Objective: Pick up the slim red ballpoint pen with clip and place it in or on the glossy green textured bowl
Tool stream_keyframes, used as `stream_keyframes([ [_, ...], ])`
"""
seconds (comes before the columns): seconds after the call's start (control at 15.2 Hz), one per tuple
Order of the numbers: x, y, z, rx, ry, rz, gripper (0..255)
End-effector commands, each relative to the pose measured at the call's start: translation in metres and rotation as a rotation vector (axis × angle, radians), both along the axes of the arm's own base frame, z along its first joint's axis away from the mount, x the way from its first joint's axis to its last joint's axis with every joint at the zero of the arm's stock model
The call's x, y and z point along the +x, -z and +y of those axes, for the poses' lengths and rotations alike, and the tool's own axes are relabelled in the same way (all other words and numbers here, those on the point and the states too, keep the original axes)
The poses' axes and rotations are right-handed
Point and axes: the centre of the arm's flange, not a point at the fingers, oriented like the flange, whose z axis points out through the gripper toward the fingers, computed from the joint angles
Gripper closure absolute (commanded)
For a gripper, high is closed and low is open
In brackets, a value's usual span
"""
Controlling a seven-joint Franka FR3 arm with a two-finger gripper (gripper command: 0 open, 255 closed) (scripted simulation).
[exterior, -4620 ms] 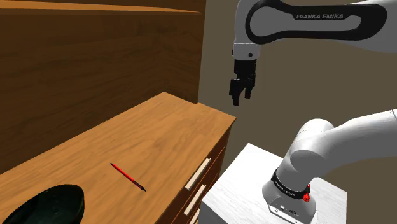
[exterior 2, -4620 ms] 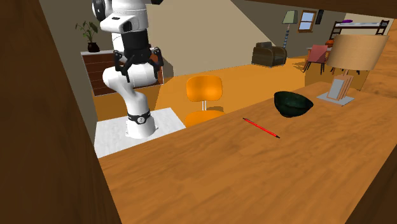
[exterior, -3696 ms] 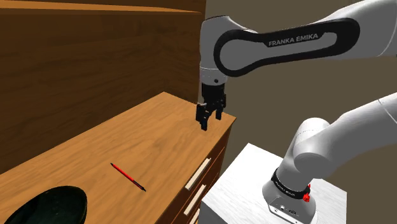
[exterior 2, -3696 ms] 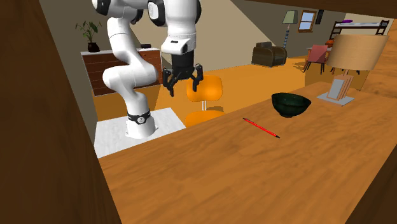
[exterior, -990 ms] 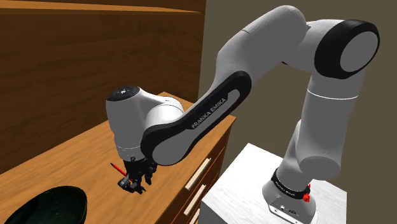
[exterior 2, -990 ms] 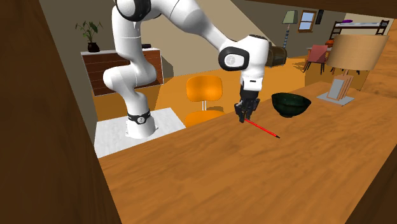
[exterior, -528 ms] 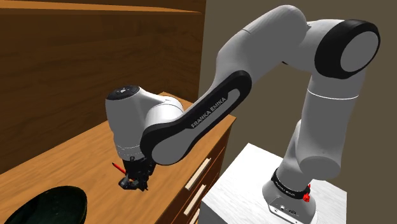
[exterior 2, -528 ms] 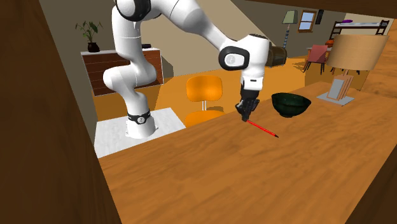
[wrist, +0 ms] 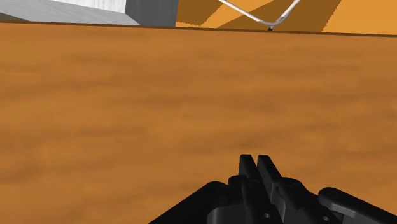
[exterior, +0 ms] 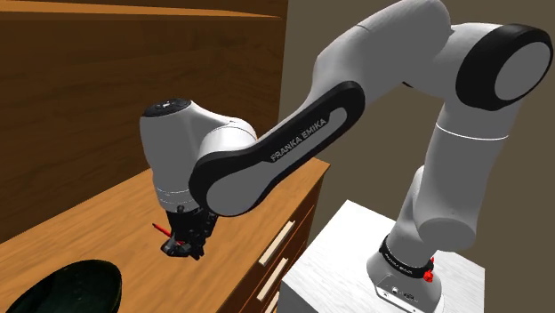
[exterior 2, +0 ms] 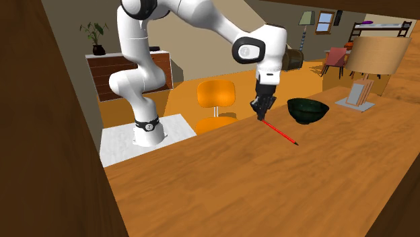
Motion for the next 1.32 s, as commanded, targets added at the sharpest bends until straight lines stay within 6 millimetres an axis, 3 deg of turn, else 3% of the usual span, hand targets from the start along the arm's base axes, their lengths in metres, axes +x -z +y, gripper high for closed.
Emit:
stream_keyframes([
  [0.0, -0.001, -0.01, 0.0, 0.0, 0.0, 0.0, 255],
  [1.25, -0.001, -0.111, 0.0, 0.0, 0.0, 0.0, 255],
])
